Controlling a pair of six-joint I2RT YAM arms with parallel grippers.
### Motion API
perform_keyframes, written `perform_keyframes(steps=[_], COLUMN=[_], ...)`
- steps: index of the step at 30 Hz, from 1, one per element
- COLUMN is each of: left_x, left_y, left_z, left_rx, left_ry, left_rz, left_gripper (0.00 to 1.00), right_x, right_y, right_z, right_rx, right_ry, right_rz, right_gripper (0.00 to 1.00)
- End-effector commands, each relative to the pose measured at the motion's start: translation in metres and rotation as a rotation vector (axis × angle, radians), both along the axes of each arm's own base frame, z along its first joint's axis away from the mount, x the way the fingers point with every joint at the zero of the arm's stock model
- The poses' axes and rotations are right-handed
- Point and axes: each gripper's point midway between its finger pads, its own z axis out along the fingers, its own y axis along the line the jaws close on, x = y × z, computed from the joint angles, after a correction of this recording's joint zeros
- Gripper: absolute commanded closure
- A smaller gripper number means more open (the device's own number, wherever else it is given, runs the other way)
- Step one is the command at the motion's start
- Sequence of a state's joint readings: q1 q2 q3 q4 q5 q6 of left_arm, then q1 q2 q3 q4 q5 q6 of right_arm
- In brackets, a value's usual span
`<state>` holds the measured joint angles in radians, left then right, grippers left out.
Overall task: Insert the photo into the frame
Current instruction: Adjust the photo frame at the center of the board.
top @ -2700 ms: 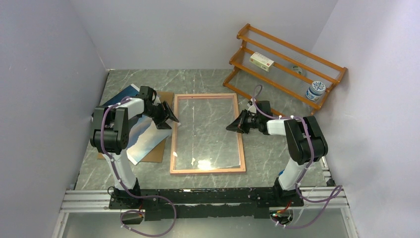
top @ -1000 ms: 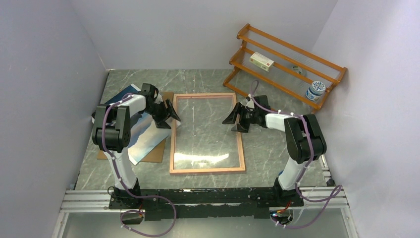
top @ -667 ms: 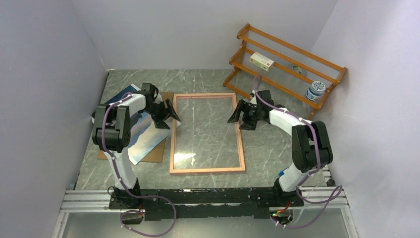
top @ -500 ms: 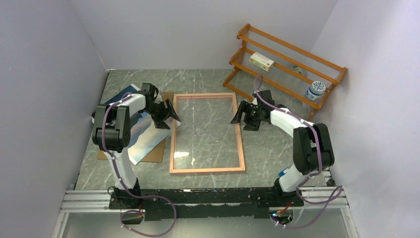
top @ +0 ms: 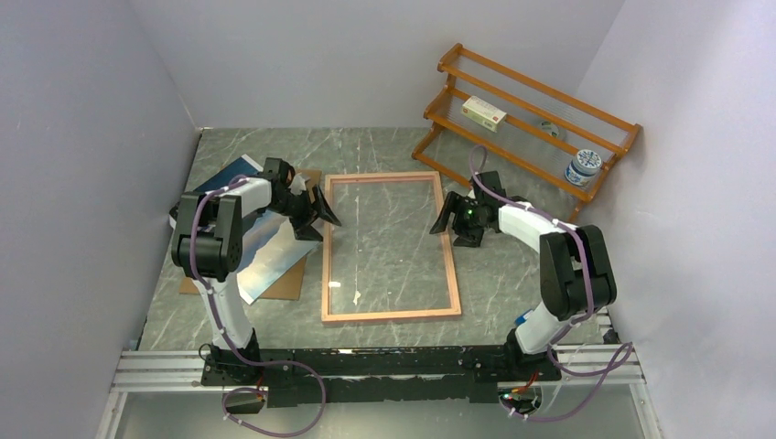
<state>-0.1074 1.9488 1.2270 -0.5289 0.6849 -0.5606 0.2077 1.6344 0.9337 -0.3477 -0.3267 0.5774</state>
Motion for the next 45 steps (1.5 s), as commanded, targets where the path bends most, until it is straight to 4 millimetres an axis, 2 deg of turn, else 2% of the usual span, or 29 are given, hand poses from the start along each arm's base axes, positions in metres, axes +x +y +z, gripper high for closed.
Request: perform_keyframes(steps=[1, 4, 8, 12, 15, 17, 18, 22, 27, 31, 33, 36, 39, 45], left_x=[-0.007, -0.010, -0.013, -0.016, -0.015, -0.013, -0.013, -0.012, -0.014, -0.020, -0.025, -0.029, -0.026, -0.010], left_y=[-0.027, -0.027, -0.017, -0.010, -0.002, -0.006, -0.010, -0.004, -0.026, -0.052, -0.057, -0.045, -0.023, 0.022], left_z=[0.016, 0.014, 0.019, 0.031, 0.032, 0.031, 0.029, 0.004, -0.001, 0.011, 0.014, 0.007, 0.007, 0.051], left_rx=[-0.098, -0.064, 0.007, 0.051, 0.107, 0.082, 0.060, 0.134, 0.069, -0.062, -0.097, -0.014, 0.124, 0.299], left_ry=[-0.044, -0.047, -0.086, -0.155, -0.157, -0.153, -0.141, -0.075, -0.070, -0.124, -0.144, -0.141, -0.145, -0.268], left_rz=[-0.084, -0.096, -0.109, -0.153, -0.126, -0.112, -0.107, -0.048, -0.083, -0.158, -0.173, -0.169, -0.125, 0.012], left_gripper=[0.25, 0.25, 0.23, 0.22, 0.22, 0.23, 0.24, 0.27, 0.31, 0.36, 0.38, 0.38, 0.35, 0.31], right_x=[0.011, 0.013, 0.016, 0.017, 0.017, 0.017, 0.018, 0.016, 0.013, 0.013, 0.014, 0.017, 0.019, 0.020], right_y=[-0.010, -0.010, -0.002, 0.028, 0.058, 0.078, 0.085, 0.105, 0.110, 0.115, 0.119, 0.128, 0.145, 0.194], right_z=[0.019, 0.029, 0.044, 0.060, 0.068, 0.072, 0.073, 0.075, 0.073, 0.074, 0.075, 0.078, 0.085, 0.091], right_rx=[-0.039, -0.035, -0.017, 0.046, 0.085, 0.099, 0.104, 0.130, 0.123, 0.132, 0.142, 0.154, 0.181, 0.250], right_ry=[-0.076, -0.112, -0.165, -0.215, -0.231, -0.237, -0.238, -0.229, -0.218, -0.216, -0.214, -0.216, -0.221, -0.204], right_rz=[-0.067, -0.083, -0.083, -0.038, 0.007, 0.030, 0.033, 0.051, 0.059, 0.052, 0.055, 0.066, 0.095, 0.167], right_gripper=[0.22, 0.24, 0.25, 0.26, 0.27, 0.28, 0.28, 0.29, 0.29, 0.29, 0.29, 0.30, 0.30, 0.31])
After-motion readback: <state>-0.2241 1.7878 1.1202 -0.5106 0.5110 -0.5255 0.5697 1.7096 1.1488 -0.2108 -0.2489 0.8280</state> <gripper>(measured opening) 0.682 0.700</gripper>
